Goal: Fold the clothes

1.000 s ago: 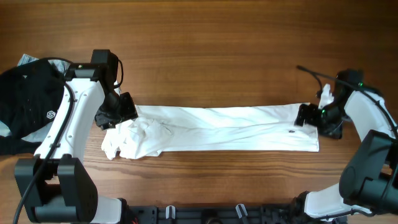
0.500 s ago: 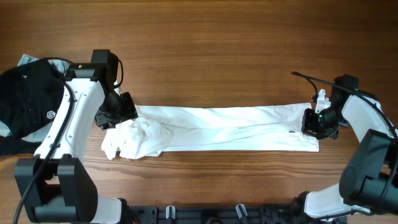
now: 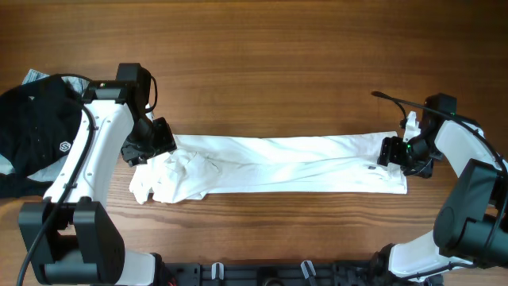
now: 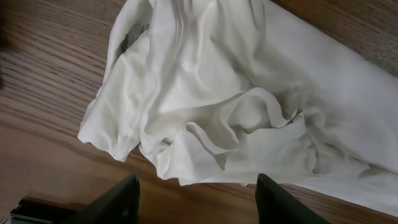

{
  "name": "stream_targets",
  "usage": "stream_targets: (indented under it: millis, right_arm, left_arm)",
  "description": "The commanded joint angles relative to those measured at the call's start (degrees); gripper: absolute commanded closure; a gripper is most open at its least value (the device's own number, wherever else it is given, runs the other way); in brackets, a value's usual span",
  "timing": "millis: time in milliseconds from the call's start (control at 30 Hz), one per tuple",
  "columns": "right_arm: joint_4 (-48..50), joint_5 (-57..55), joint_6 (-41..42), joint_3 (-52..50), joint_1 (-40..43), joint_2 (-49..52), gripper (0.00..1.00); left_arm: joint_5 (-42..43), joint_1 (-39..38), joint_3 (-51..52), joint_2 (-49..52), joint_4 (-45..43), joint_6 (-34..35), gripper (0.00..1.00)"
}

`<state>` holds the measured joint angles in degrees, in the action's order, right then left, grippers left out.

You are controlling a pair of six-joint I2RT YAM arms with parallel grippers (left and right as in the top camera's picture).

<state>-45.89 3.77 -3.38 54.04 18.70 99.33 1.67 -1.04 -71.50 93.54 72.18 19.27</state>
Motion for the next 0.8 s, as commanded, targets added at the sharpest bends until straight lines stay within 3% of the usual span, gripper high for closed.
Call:
stream_targets:
  millis: [0, 100, 133, 167, 200, 400, 467, 600, 767]
  right_arm:
    - [0.3, -2.7, -0.9, -0.1, -0.1, 3.3, 0.25]
    - [1.3, 3.1, -1.2, -0.1, -0.1, 4.0, 0.42]
    - [1.8, 3.8, -1.1, -0.1, -0.1, 4.0, 0.71]
    - [1.9, 3.8, -1.0, -0.1, -0.1, 4.0, 0.87]
    - [1.7, 3.3, -0.3, 0.5, -0.1, 4.0, 0.96]
    - [-10.8, -17.3, 8.4, 16.5, 0.3, 4.0, 0.96]
    - [-16.1, -13.8, 9.3, 23.5, -0.6, 3.9, 0.96]
    - [-21.1, -11.2, 9.9, 24.9, -7.1, 3.7, 0.96]
    - [-21.3, -4.9, 12.7, 22.4, -23.5, 3.7, 0.96]
  left_arm:
    - [0.9, 0.3, 0.3, -0.2, 0.8, 0.9, 0.4]
    - [0.9, 0.3, 0.3, -0.2, 0.8, 0.9, 0.4]
    - [0.9, 0.3, 0.3, -0.2, 0.6, 0.9, 0.4]
    - [0.9, 0.3, 0.3, -0.2, 0.5, 0.9, 0.39]
    - [0.9, 0.3, 0.3, -0.2, 0.4, 0.9, 0.4]
    - [0.9, 0.4, 0.3, -0.2, -0.1, 0.9, 0.4]
    - [0.9, 0.3, 0.3, -0.2, -0.6, 0.9, 0.39]
    - [0.9, 0.3, 0.3, -0.2, -0.9, 1.0, 0.39]
    - [0.9, 0.3, 0.3, -0.2, -1.1, 1.0, 0.39]
